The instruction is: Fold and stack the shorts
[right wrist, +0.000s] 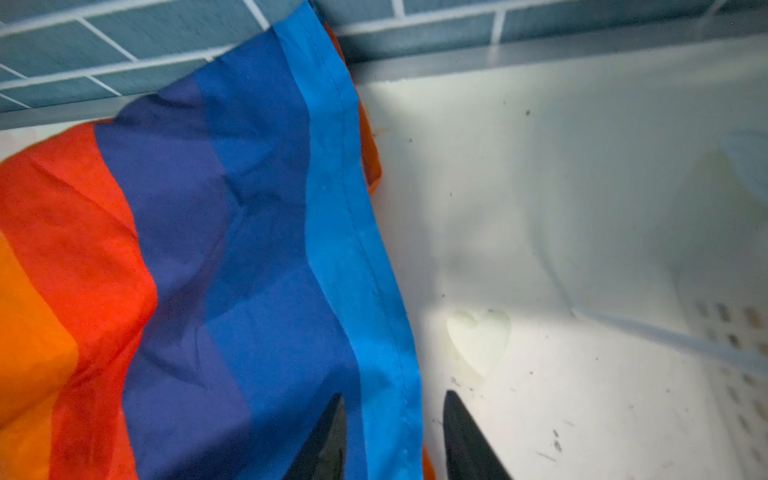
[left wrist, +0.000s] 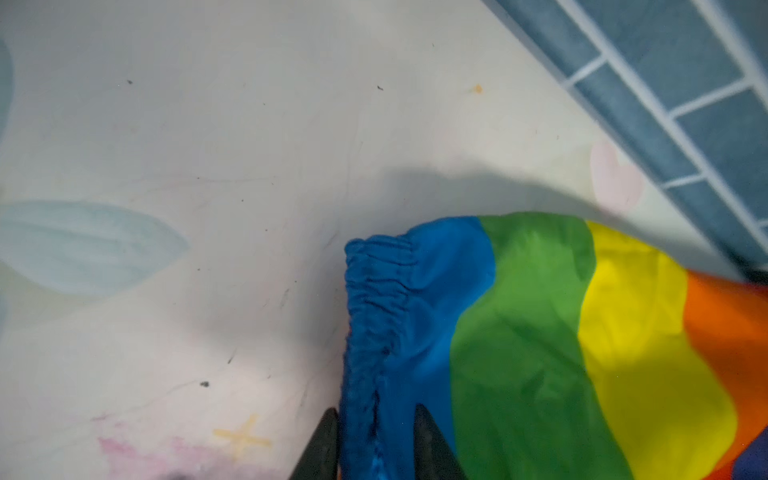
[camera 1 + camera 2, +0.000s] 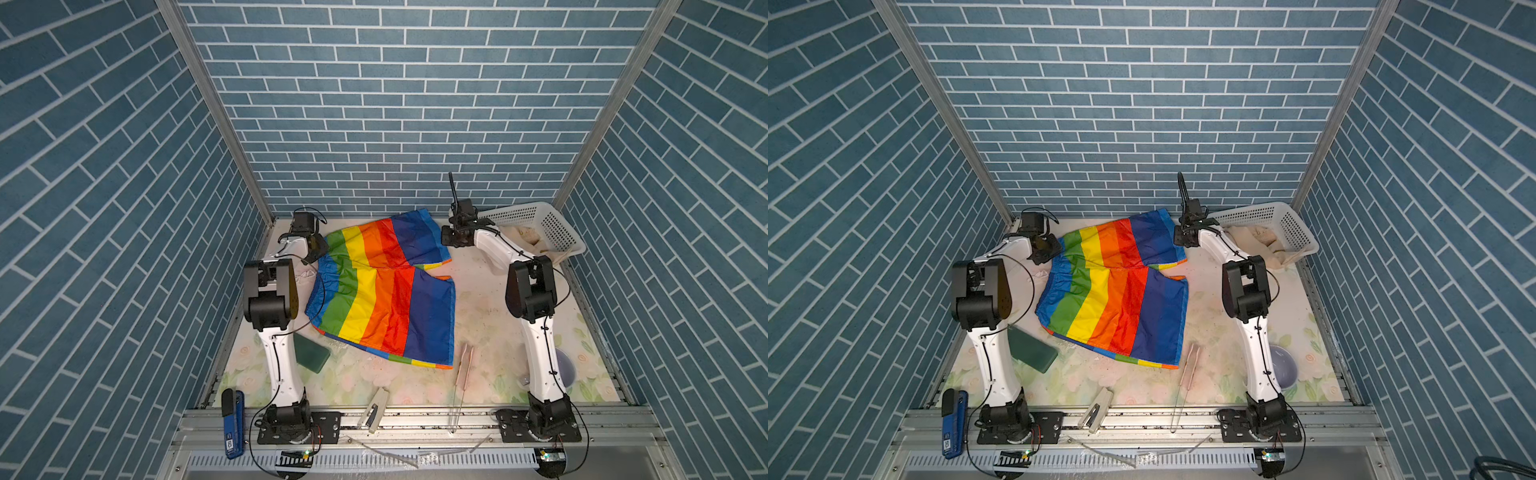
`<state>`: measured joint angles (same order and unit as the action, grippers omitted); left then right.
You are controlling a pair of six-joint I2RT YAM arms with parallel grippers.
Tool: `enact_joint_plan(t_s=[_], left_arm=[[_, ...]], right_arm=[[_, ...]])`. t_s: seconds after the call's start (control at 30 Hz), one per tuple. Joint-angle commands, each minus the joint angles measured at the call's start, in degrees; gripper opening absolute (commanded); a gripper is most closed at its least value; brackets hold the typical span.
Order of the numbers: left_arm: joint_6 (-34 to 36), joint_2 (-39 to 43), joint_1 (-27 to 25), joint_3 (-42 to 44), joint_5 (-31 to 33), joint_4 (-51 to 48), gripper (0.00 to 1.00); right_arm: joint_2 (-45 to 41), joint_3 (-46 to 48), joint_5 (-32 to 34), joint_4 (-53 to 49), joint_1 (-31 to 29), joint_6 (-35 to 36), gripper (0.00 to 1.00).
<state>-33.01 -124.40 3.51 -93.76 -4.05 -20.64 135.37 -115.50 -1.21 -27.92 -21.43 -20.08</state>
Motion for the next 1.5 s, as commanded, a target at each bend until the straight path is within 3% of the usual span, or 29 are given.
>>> enact_joint_plan(t_s=[0.0, 0.23, 0.33, 0.4, 0.6, 0.73, 0.8, 0.87, 0.93, 1.3, 1.47], left_arm=[[0.7, 3.8, 0.4, 2.0, 1.0, -1.7, 0.47], [-0.9, 17.1, 0.3, 9.5, 4.9, -3.8, 0.62], [-2.4, 25.1, 0.0, 16.7, 6.7, -3.7, 0.63], [-3.4, 29.9, -0.4, 22.2, 7.7, -3.7, 0.63], [-4.8, 39.2, -3.8, 36.1, 8.1, -4.6, 0.51], [-4.5, 43.0, -6.1, 41.0, 8.5, -5.8, 0.51], [-4.4, 44.5, -6.9, 42.8, 9.0, -6.9, 0.55], [-4.5, 45.7, -7.1, 44.4, 9.8, -8.2, 0.62], [-4.6, 46.9, -7.1, 46.3, 10.3, -9.1, 0.62], [-5.6, 46.4, -7.1, 52.6, 10.3, -7.1, 0.60], [-5.9, 43.9, -7.1, 53.6, 9.7, -5.3, 0.66]], right_arm=[[-5.9, 5.9, 1.7, -0.5, -0.3, 0.7, 0.47], [-21.3, 21.0, 6.7, -0.2, -4.9, 5.9, 0.54], [-27.0, 27.9, 11.4, -1.0, -9.5, 11.2, 0.59], [-30.3, 32.8, 13.6, -1.2, -13.0, 14.2, 0.61], [-39.4, 47.1, 14.6, 0.0, -20.5, 16.7, 0.66], [-43.6, 52.2, 7.9, -1.1, -22.9, 15.5, 0.54], [-45.3, 54.1, 3.9, -1.2, -23.5, 13.7, 0.54], [-46.9, 55.9, 1.8, -1.1, -24.4, 12.4, 0.60], [-47.9, 57.4, 0.6, -1.5, -25.5, 12.3, 0.65], [-48.9, 61.7, 3.7, -4.5, -32.3, 13.4, 0.69], [-49.1, 62.9, 3.9, -4.4, -33.2, 12.2, 0.69]])
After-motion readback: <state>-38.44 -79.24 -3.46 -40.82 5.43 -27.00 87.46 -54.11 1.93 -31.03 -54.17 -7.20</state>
